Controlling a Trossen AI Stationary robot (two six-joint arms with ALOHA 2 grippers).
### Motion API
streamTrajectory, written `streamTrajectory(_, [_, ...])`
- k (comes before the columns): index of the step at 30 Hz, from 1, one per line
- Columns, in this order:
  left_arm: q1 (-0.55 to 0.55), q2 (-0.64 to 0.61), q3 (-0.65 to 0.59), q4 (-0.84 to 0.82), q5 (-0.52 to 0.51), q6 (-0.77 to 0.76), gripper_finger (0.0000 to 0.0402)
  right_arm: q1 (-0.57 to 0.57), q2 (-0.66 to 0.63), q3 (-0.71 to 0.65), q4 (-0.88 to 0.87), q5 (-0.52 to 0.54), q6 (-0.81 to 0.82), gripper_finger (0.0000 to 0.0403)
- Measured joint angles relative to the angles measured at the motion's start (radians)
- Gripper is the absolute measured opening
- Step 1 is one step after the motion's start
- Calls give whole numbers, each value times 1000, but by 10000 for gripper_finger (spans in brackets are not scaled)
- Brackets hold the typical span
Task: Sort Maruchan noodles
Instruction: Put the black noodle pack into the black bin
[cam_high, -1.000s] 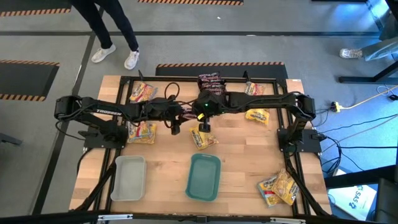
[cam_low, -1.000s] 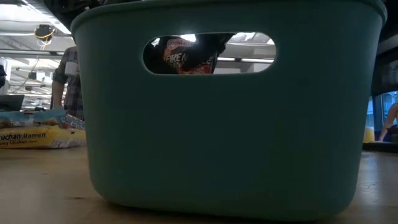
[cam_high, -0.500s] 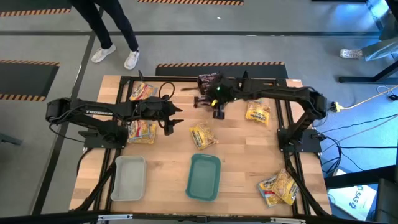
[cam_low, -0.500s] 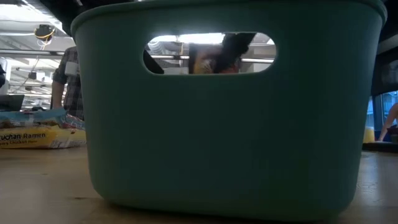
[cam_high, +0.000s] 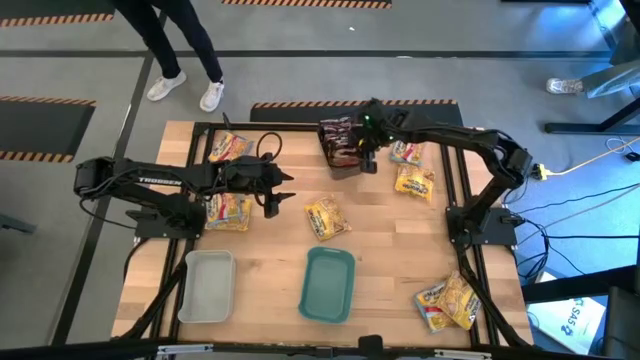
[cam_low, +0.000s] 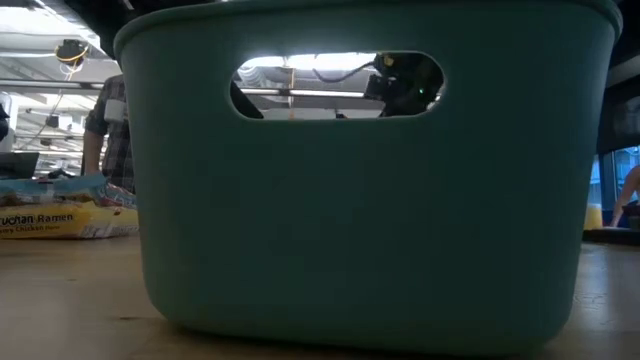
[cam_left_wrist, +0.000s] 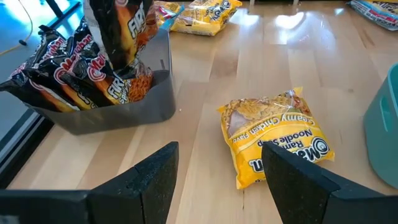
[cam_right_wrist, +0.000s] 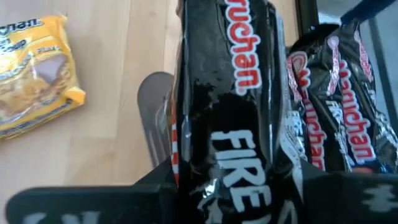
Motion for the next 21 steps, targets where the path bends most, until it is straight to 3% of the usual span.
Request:
streamTrajectory(3, [0, 0, 0, 5, 0, 0, 226, -4, 13, -43, 85, -20, -10, 100])
streamTrajectory(12, [0, 0, 0, 13, 0, 0, 226, -2, 102, -57, 66, 30, 39, 106])
streamTrajectory(15, [0, 0, 0, 24, -1, 0, 226, -2, 102, -57, 60, 53, 67, 134])
streamTrajectory(21, [0, 0, 0, 34, -7, -1, 226, -2, 95, -36, 37, 56, 77, 228])
